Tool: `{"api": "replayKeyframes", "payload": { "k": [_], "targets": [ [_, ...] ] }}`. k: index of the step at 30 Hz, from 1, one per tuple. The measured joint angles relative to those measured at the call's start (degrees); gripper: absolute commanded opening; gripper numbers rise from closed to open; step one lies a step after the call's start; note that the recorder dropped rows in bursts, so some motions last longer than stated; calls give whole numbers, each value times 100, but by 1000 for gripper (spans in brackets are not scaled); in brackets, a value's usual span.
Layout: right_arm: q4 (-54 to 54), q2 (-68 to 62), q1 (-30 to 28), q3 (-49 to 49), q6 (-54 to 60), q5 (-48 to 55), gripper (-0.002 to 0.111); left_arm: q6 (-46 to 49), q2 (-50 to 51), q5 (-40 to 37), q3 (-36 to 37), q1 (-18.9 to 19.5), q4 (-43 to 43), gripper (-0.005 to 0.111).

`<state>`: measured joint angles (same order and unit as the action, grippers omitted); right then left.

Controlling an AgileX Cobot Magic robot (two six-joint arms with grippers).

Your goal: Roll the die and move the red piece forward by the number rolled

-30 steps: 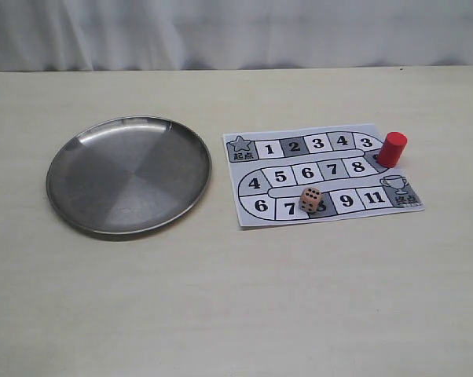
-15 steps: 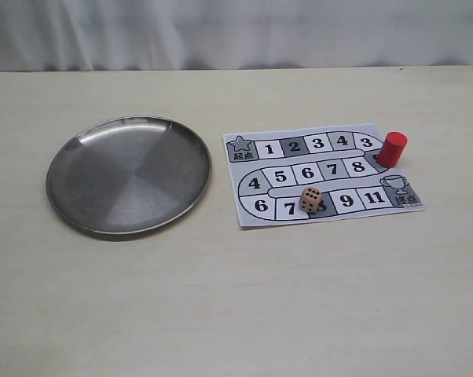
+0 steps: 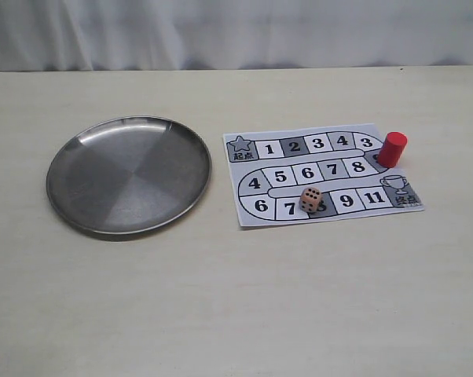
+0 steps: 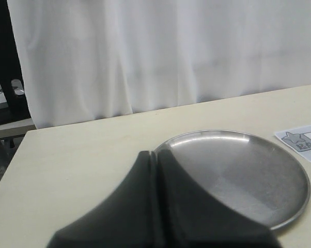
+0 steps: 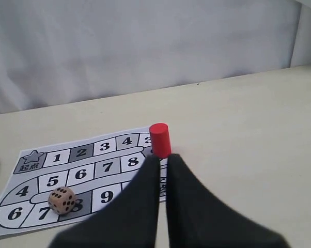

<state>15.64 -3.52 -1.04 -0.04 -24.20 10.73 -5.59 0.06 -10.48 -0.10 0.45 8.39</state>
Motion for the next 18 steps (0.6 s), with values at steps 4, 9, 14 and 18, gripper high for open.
{"api": "replayKeyframes", "payload": {
  "k": [4,9,14,18],
  "targets": [
    [12,0,0,0,22,13,4,0,0,0,0,0,0,0],
    [12,0,0,0,22,25,4,0,0,0,0,0,0,0],
    [12,0,0,0,35,25,4,0,0,0,0,0,0,0],
    [12,0,0,0,35,25,4,0,0,0,0,0,0,0]
  ]
}}
